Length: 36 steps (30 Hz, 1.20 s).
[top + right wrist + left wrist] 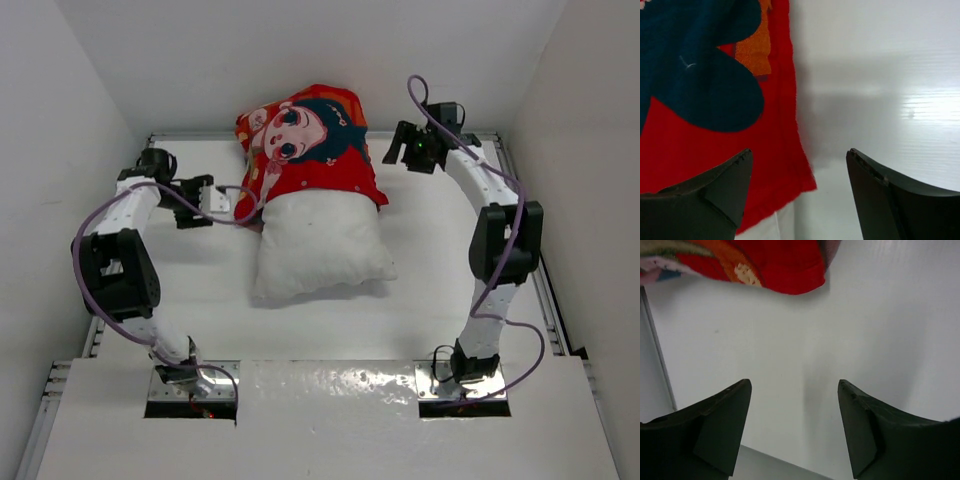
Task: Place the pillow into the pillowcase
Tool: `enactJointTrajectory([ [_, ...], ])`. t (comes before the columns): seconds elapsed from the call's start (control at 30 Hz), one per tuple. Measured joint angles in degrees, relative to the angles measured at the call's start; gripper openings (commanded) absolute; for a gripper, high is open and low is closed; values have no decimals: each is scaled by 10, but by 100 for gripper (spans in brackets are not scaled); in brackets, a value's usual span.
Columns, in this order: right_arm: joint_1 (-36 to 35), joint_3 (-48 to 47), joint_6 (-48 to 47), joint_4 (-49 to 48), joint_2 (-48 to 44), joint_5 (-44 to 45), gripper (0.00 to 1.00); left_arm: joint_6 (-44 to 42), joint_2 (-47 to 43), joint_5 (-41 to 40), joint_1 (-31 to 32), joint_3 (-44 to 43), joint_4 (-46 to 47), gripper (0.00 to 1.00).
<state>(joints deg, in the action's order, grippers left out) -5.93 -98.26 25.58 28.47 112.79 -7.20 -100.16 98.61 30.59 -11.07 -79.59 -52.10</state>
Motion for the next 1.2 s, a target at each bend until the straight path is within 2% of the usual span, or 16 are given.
enactJointTrajectory([
  [0.13, 33, 52, 72, -71, 37, -90, 69, -75, -45, 9, 15, 111, 42, 68],
  [0.27, 57, 69, 95, -99, 69, -127, 72, -106, -52, 22, 39, 186, 82, 69],
  [0.47, 30, 109, 109, -161, 66, -158, 71, -122, 20, 54, 49, 162, 155, 70],
  [0.7, 4, 189, 128, -195, 66, -186, 72, -126, 89, 80, 55, 134, 176, 71],
  [0.83, 0, 196, 142, -210, 66, -195, 72, -126, 117, 104, 64, 108, 196, 71],
  [1.0, -2, 194, 152, -223, 67, -205, 72, -128, 127, 123, 75, 114, 270, 70],
  [1.1, -2, 189, 161, -226, 73, -217, 71, -128, 136, 126, 78, 112, 296, 57],
  [1.13, -2, 189, 167, -229, 75, -223, 71, -129, 140, 127, 78, 109, 295, 41],
  [1.2, -2, 188, 176, -236, 80, -233, 70, -129, 150, 124, 78, 104, 293, 21],
])
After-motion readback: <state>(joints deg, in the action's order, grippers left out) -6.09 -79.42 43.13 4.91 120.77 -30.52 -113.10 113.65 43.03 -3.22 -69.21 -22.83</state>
